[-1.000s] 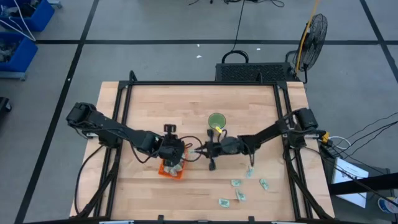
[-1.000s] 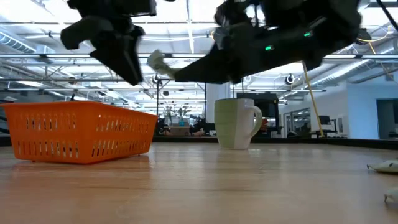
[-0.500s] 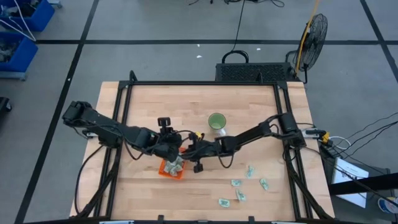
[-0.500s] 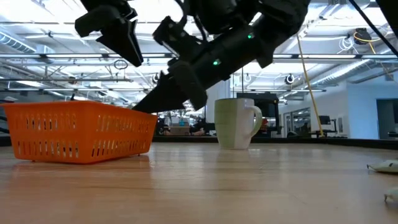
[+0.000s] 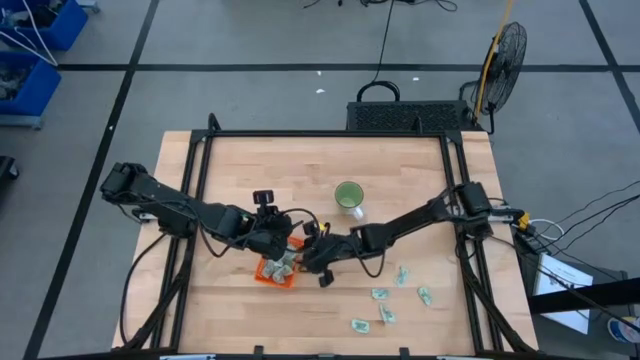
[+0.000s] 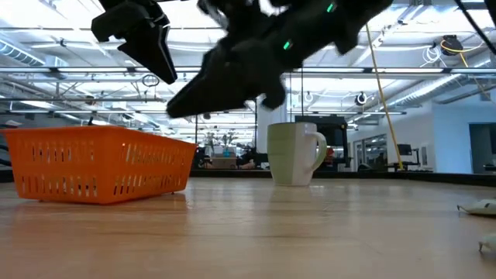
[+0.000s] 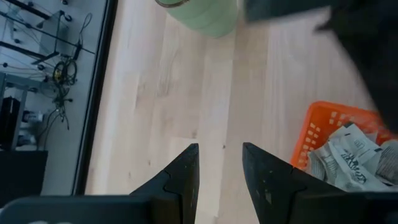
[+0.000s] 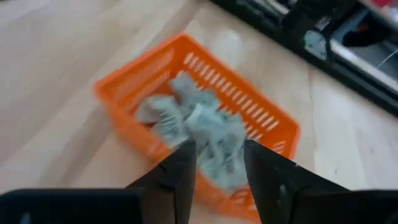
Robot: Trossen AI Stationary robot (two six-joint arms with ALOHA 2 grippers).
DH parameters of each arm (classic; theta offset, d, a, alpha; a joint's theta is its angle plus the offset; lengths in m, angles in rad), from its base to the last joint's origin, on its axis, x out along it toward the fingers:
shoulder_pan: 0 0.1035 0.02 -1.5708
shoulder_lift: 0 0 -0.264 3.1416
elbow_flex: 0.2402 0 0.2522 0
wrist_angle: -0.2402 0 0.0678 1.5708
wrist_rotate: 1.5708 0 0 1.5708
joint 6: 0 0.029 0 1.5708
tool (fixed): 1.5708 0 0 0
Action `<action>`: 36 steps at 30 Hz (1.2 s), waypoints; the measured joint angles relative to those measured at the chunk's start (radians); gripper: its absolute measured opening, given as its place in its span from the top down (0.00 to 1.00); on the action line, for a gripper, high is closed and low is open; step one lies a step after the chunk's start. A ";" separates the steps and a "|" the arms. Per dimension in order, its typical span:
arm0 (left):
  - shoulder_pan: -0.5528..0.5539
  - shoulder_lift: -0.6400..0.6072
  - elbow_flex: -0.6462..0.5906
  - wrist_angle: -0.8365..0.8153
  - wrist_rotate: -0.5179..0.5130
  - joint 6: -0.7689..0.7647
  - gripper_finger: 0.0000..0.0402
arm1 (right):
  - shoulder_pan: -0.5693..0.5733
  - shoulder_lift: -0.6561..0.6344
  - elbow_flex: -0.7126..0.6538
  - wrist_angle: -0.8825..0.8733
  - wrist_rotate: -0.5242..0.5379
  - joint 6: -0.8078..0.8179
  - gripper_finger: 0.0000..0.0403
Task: Pick and place Stevia / Truvia into bins
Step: Put the light green stevia packet into the orange basket
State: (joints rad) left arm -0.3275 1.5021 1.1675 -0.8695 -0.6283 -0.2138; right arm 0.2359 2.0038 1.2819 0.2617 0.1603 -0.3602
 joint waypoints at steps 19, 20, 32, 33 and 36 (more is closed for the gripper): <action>0.000 0.000 -0.001 0.007 0.002 -0.073 0.68 | 0.389 -0.361 -0.034 -1.089 -0.059 0.695 0.67; 0.000 0.000 -0.001 0.007 0.002 -0.083 0.68 | 0.405 -0.361 -0.051 -1.098 -0.079 0.741 0.67; 0.001 0.001 -0.001 0.008 0.002 -0.122 0.68 | 0.419 -0.360 -0.296 -1.042 -0.082 0.789 0.67; 0.001 0.001 -0.001 0.009 0.002 -0.124 0.68 | 0.413 -0.360 -0.310 -1.043 -0.084 0.789 0.67; 0.001 0.001 -0.001 0.009 0.002 -0.135 0.68 | 0.404 -0.361 -0.355 -1.005 -0.086 0.786 0.67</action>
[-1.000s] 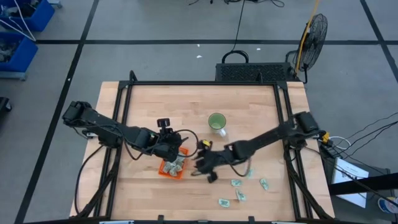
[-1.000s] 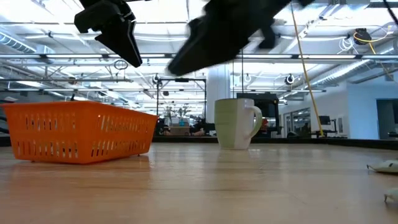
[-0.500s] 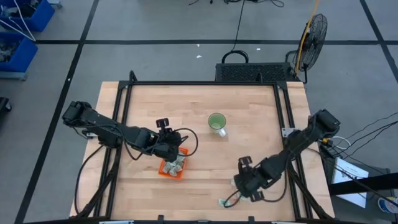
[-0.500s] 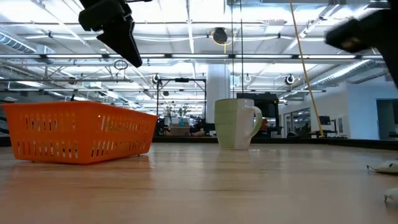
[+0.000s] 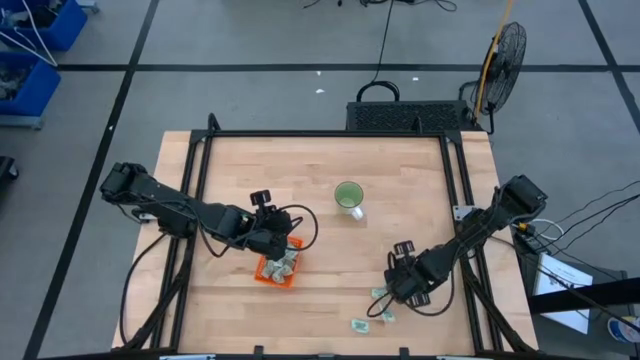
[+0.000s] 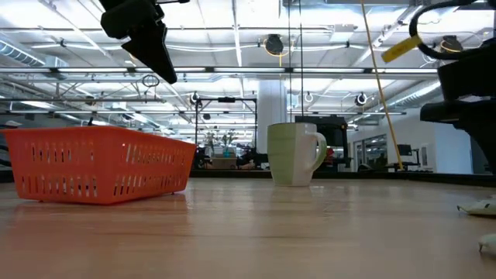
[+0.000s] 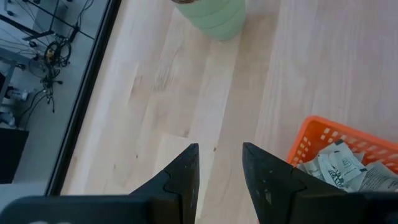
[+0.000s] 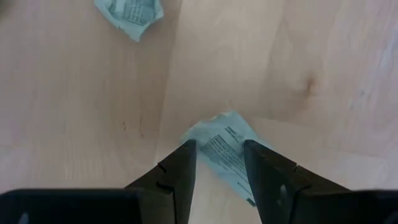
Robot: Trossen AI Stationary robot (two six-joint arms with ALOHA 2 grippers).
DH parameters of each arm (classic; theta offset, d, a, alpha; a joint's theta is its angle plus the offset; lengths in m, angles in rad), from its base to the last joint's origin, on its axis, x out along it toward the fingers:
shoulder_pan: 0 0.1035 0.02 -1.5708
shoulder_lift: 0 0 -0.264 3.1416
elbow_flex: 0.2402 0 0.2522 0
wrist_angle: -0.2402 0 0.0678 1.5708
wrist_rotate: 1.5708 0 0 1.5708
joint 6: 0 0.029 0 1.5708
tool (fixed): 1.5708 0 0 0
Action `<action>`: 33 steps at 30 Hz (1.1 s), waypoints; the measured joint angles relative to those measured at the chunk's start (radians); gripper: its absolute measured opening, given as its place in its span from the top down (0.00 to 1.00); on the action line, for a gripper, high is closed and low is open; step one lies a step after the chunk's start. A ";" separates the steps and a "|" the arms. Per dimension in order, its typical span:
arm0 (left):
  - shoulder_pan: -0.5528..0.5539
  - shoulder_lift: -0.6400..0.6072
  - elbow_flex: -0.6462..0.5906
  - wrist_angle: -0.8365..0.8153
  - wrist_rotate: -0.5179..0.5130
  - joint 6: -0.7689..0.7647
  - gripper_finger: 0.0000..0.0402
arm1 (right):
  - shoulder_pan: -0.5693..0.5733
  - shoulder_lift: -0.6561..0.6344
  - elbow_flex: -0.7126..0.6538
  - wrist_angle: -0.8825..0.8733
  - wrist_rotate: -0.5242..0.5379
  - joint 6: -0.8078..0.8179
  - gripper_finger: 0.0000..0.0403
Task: Pick and place Stevia / Truvia into bins
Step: Put the light green stevia packet into the orange basket
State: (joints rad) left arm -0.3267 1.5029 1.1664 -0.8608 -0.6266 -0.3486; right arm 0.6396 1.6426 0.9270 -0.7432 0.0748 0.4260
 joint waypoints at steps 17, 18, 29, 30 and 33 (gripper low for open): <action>0.000 0.000 0.000 0.000 0.000 0.003 0.68 | -0.014 -0.006 -0.093 0.132 0.023 -0.046 0.96; 0.000 0.000 0.000 0.000 0.000 0.005 0.68 | -0.016 -0.010 -0.087 0.134 0.025 -0.046 0.98; 0.000 0.000 0.000 -0.001 -0.003 0.006 0.68 | -0.109 -0.052 -0.013 0.694 0.314 -0.339 0.93; 0.000 0.000 0.000 -0.001 -0.002 0.007 0.68 | -0.129 -0.042 -0.019 0.816 0.311 -0.399 0.94; 0.000 0.000 0.000 -0.002 -0.003 0.026 0.68 | -0.191 0.022 -0.031 1.277 0.196 -0.586 0.96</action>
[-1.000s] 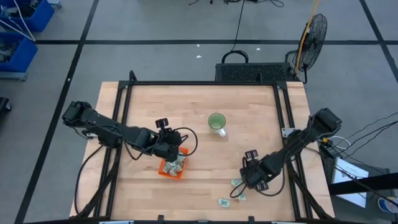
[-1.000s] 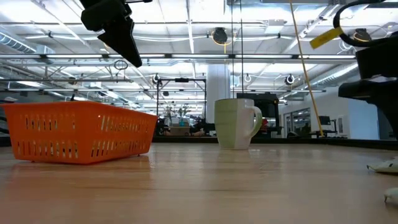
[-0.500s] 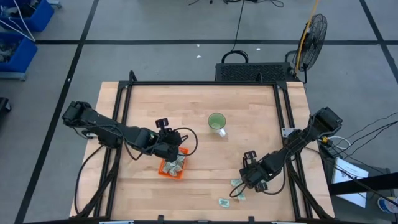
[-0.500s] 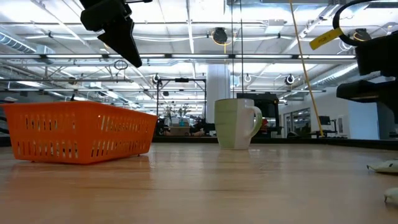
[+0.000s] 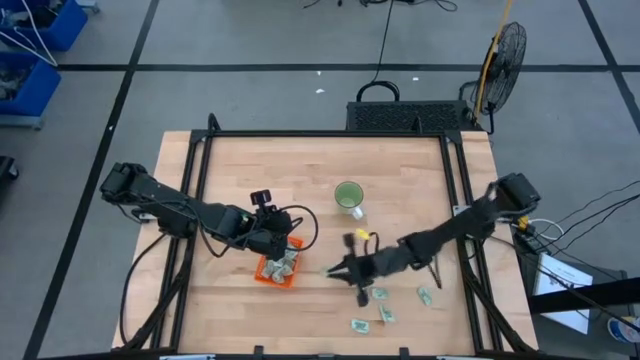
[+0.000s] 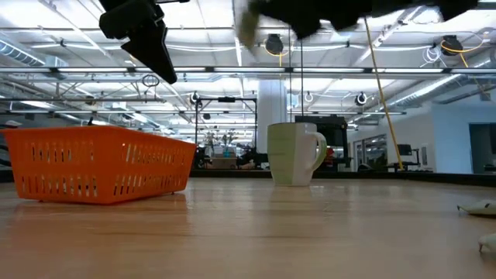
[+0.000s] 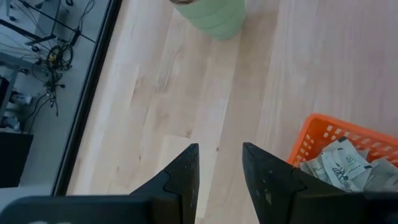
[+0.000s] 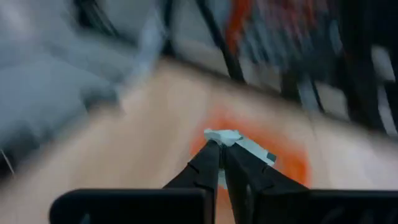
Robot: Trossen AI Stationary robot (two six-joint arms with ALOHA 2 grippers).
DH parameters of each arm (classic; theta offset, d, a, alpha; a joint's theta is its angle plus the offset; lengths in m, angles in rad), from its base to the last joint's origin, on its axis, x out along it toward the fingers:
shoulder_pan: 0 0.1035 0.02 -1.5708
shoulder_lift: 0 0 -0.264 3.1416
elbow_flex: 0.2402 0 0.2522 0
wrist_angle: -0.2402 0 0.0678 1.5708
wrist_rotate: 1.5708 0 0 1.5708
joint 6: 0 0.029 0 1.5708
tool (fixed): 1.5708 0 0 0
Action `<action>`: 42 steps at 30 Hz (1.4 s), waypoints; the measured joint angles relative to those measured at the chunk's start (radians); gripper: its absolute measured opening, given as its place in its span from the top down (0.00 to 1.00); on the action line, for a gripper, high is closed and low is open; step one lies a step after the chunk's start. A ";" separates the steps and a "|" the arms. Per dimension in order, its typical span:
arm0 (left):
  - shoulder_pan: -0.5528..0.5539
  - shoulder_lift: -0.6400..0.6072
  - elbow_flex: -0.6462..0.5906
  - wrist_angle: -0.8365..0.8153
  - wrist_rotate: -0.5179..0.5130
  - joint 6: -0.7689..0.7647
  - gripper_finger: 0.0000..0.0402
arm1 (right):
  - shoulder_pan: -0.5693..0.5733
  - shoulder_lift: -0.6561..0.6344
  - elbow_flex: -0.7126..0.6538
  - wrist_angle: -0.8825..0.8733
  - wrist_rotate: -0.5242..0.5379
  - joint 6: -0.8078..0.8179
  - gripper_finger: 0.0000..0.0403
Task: Pick and place Stevia / Truvia into bins
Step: Put the light green stevia packet into the orange basket
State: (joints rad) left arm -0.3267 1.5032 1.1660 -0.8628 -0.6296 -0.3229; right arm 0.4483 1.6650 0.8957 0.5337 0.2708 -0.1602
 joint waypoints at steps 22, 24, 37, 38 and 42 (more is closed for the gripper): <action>0.001 0.000 0.000 -0.028 -0.051 -0.044 0.68 | -0.233 0.483 0.368 0.181 -0.326 -0.035 0.80; 0.001 0.000 0.000 -0.028 -0.051 -0.045 0.68 | -0.227 0.463 0.368 0.153 -0.324 -0.059 0.76; 0.001 0.000 0.000 -0.028 -0.042 -0.047 0.68 | -0.163 0.171 0.367 -0.550 -0.112 -0.053 0.65; 0.001 0.000 0.000 -0.027 -0.041 -0.047 0.68 | -0.154 0.146 0.367 -0.633 -0.113 -0.026 0.66; 0.001 0.000 0.000 -0.025 -0.033 -0.047 0.68 | -0.084 0.055 0.367 -0.947 -0.114 0.140 0.67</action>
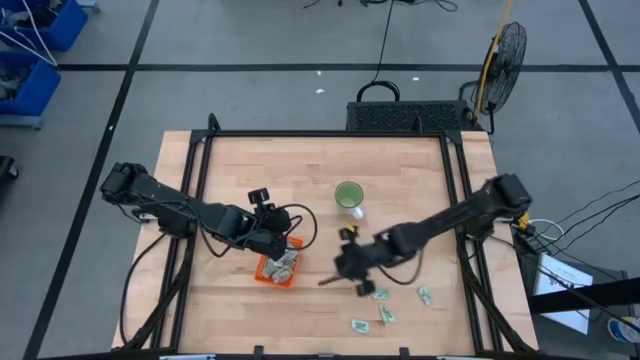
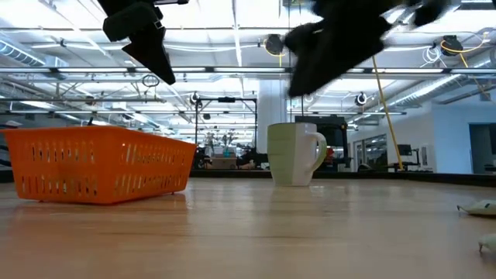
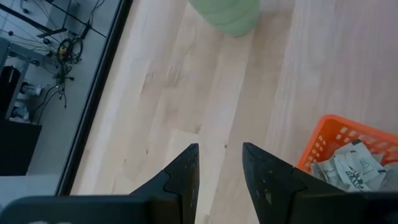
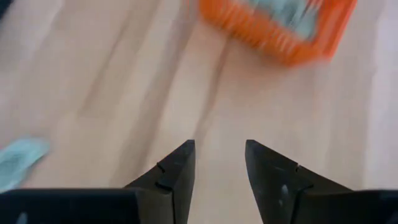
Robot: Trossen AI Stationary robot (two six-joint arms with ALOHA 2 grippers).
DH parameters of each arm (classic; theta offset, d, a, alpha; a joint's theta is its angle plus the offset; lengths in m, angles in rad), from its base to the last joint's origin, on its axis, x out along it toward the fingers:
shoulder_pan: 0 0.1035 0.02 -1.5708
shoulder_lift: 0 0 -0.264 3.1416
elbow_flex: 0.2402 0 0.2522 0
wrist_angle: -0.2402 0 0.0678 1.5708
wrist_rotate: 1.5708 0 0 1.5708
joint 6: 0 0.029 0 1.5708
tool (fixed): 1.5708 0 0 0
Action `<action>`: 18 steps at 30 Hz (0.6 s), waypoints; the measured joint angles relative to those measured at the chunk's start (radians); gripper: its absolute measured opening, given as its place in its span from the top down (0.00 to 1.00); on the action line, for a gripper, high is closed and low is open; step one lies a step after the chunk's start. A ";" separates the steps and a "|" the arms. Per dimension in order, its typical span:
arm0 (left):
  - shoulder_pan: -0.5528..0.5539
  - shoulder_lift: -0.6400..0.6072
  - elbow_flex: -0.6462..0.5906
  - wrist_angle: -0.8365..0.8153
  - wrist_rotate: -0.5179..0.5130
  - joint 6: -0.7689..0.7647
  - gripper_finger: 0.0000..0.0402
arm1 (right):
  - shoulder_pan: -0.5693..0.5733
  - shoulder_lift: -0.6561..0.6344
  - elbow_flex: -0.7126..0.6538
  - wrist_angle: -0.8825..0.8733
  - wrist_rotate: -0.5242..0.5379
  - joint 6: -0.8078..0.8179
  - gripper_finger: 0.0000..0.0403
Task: Pick and place Stevia / Truvia into bins
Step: Put the light green stevia packet into the orange basket
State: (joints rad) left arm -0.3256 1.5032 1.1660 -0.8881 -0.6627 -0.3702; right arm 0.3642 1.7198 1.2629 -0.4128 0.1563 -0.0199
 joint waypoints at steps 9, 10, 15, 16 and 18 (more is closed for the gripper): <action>0.000 0.000 0.000 0.002 0.000 -0.003 0.68 | 0.244 -0.139 0.000 -0.325 0.024 0.678 0.67; 0.000 0.000 0.000 0.003 0.000 -0.007 0.68 | 0.269 -0.141 0.000 -0.367 0.019 0.757 0.67; 0.000 0.000 0.000 0.024 0.000 -0.011 0.68 | 0.350 -0.140 0.000 -0.584 -0.153 1.143 0.67; 0.000 0.000 0.000 0.030 0.000 -0.014 0.68 | 0.359 -0.140 0.000 -0.625 -0.174 1.203 0.67; 0.000 0.000 0.000 0.030 0.000 -0.020 0.68 | 0.373 -0.140 -0.002 -0.709 -0.189 1.302 0.67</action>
State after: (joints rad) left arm -0.3256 1.5032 1.1660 -0.8584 -0.6628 -0.3905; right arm 0.7370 1.5799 1.2609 -1.1214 -0.0323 1.2825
